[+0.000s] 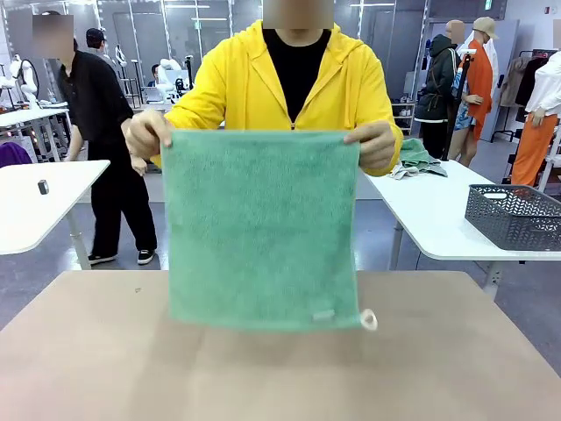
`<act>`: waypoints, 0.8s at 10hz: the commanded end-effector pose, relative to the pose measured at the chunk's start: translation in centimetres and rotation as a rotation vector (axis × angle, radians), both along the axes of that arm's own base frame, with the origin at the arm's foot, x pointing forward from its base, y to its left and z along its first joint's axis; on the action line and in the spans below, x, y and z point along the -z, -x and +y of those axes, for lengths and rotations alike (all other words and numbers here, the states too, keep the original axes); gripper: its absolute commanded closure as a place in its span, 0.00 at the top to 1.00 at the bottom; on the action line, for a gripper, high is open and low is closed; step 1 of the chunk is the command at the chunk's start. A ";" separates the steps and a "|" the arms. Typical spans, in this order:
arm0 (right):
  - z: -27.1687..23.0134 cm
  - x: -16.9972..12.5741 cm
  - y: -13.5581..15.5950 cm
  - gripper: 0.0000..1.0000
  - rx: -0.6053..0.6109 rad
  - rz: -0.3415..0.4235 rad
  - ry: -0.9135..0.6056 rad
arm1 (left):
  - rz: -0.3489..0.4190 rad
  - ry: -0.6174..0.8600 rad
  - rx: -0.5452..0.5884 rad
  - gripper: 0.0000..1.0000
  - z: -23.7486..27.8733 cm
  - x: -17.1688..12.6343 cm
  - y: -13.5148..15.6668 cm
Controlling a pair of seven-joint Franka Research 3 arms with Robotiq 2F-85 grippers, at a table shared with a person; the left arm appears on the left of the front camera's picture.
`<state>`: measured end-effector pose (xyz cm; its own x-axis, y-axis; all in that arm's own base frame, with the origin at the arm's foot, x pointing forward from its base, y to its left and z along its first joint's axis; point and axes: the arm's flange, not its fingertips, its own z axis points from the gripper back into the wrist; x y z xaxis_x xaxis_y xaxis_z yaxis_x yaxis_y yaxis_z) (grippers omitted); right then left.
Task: Fold the towels and place them in the basket.
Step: When a person lays out a Towel with hook on the table, fold it in half twice.
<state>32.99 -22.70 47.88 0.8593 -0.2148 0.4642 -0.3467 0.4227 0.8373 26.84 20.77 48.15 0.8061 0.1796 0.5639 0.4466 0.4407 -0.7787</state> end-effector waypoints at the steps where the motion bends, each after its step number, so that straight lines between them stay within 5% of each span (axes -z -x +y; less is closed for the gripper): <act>1: -0.1 -0.1 0.1 1.00 -0.009 -0.008 -0.003 | -0.022 0.010 0.011 1.00 0.1 -0.1 0.0; 8: -0.1 -0.1 0.1 1.00 -0.009 -0.008 -0.003 | -0.022 0.010 0.011 1.00 0.1 -0.1 0.0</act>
